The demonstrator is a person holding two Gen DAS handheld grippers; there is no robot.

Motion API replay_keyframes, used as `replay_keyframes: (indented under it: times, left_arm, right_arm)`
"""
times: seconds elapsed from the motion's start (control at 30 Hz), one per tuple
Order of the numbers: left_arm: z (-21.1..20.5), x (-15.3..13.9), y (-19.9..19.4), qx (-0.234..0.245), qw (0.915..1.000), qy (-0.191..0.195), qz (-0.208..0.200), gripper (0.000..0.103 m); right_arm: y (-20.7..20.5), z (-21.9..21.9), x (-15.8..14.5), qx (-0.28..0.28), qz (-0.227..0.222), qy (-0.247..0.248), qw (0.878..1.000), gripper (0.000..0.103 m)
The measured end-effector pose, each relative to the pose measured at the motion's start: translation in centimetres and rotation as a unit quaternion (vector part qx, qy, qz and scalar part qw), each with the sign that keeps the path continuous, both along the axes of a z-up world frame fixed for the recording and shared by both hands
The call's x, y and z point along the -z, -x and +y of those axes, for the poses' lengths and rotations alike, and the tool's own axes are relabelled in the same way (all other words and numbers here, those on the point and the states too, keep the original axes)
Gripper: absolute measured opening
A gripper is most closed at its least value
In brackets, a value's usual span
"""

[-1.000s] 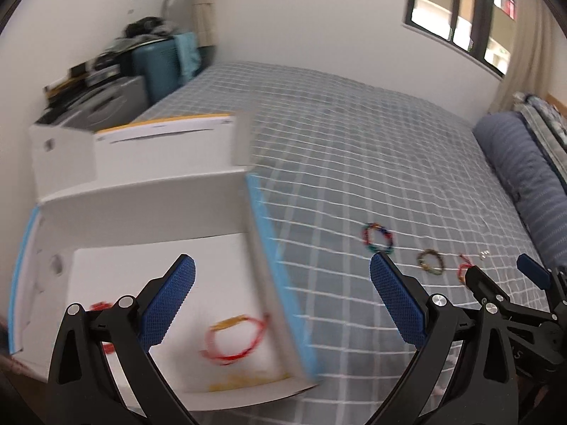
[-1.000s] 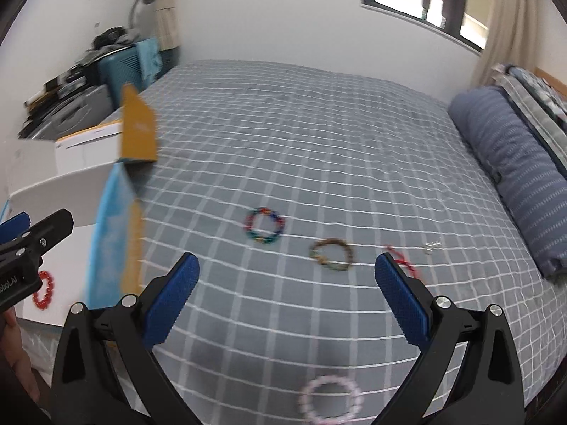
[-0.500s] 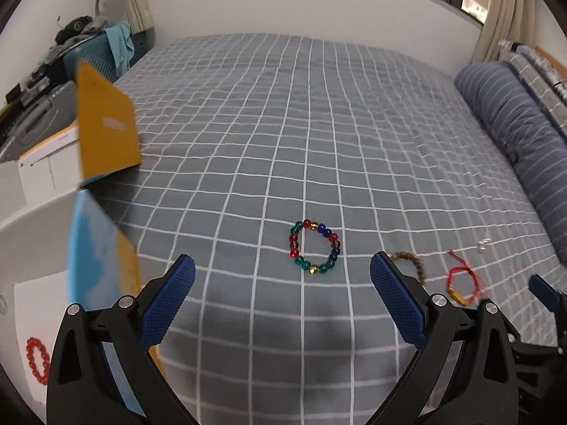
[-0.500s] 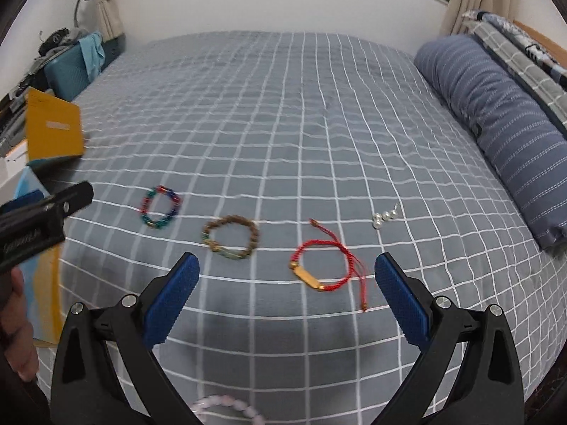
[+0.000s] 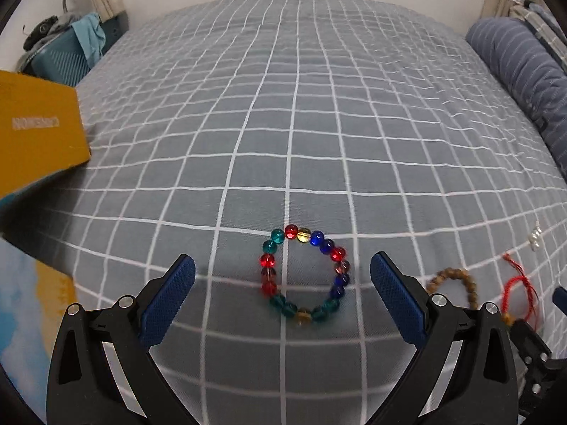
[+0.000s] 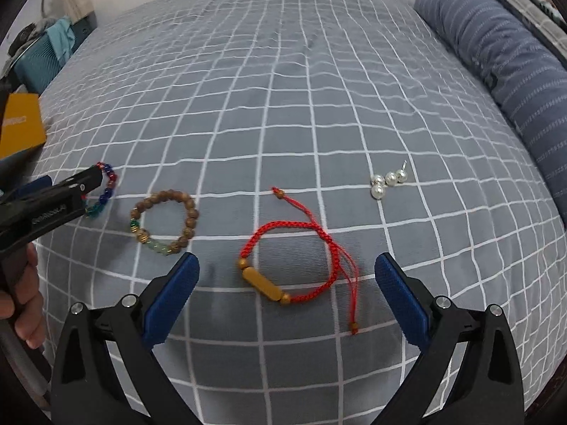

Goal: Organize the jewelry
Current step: 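Move both open tools back over the bed toward the remaining bracelets, then grasp the multicolour glass bead bracelet with the left tool while the right tool grasps the second red cord bracelet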

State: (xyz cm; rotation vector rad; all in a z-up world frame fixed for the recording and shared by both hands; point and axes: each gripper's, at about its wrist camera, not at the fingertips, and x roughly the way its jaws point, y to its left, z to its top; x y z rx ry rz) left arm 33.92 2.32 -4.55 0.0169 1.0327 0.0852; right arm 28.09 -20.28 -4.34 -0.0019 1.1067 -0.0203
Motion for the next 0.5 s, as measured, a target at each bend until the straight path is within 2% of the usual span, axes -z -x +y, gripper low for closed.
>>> replay_keyframes:
  times: [0.17,0.33,0.5]
  left_arm:
    - [0.4,1.6,-1.3,-0.001,0.9998,0.018,0.012,0.097]
    - [0.1,2.1,-1.6,0.001,0.9999,0.010,0.007,0.097]
    - [-0.5,2.3,-1.3,0.005,1.0000,-0.002,0.004,0.095]
  right_arm:
    - [-0.4,-0.9,0.7,0.005,0.016,-0.013,1.000,0.095]
    - [-0.9,-1.2,1.3,0.006,0.023,-0.018,1.000,0.095]
    - [-1.3,-1.4,2.0,0.007,0.034,-0.028,0.999,0.084]
